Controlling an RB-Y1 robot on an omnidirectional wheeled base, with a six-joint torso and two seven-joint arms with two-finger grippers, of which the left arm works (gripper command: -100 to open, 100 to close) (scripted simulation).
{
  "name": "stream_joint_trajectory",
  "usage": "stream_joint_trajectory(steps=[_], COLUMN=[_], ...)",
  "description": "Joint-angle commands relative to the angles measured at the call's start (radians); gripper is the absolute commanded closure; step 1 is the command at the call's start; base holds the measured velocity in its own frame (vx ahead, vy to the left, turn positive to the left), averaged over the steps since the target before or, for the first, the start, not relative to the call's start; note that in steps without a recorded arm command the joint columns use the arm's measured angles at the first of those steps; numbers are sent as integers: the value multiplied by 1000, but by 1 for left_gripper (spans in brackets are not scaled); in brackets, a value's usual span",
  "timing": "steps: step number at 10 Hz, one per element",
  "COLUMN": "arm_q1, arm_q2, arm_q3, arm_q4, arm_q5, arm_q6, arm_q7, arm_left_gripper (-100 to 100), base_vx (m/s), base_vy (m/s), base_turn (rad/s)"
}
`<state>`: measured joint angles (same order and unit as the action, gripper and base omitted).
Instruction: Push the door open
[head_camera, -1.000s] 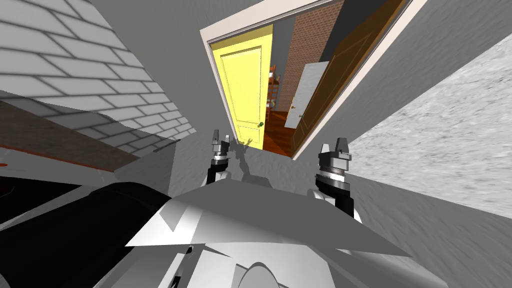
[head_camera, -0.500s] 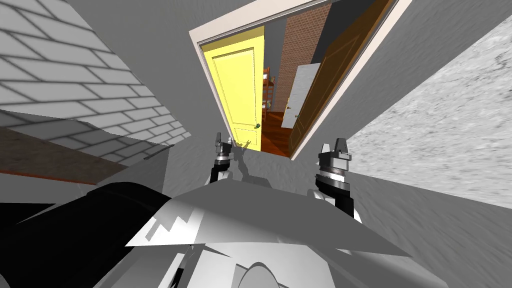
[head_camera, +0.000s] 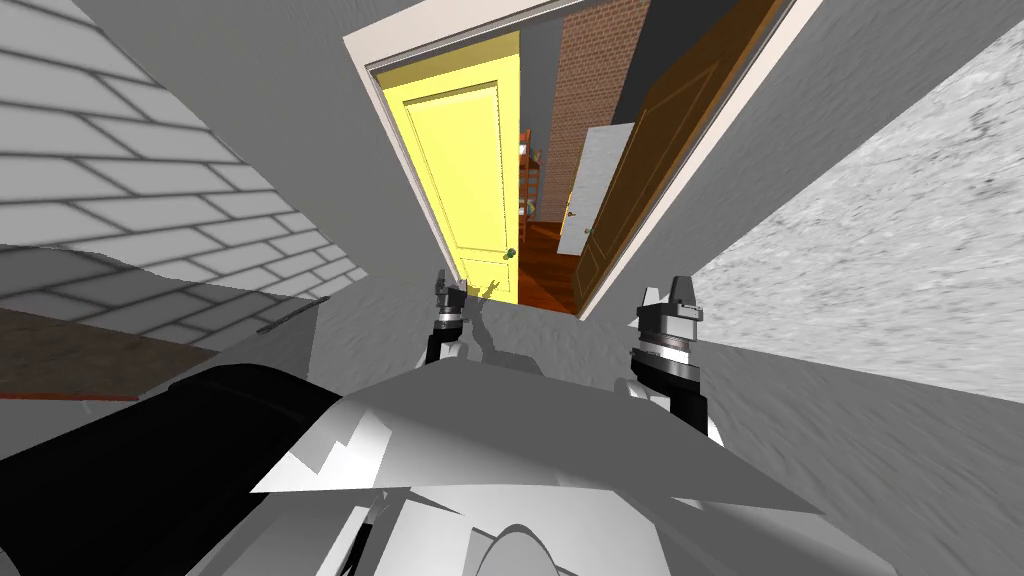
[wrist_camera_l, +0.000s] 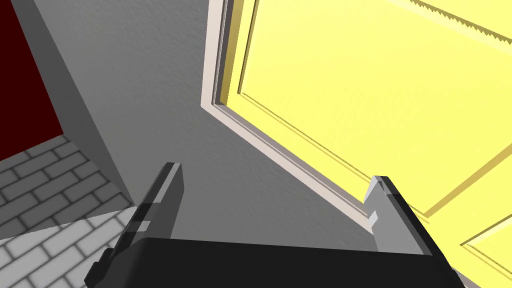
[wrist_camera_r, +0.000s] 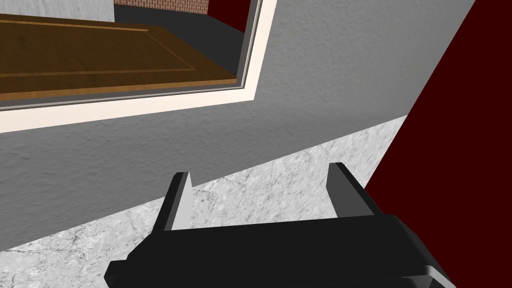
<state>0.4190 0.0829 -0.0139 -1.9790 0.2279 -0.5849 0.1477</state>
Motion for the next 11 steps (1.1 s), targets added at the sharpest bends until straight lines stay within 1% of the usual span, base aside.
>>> stream_joint_trajectory(steps=[1,11], arm_q1=[-11,-83], arm_q2=[3,14], arm_q3=[0,-7], arm_q4=[30,232], arm_q5=[14,102], arm_q6=[-8,-67], arm_q7=[25,178], arm_left_gripper=[-100,-100], base_vx=[84,91], base_vy=[33,49], base_turn=[-100,-107])
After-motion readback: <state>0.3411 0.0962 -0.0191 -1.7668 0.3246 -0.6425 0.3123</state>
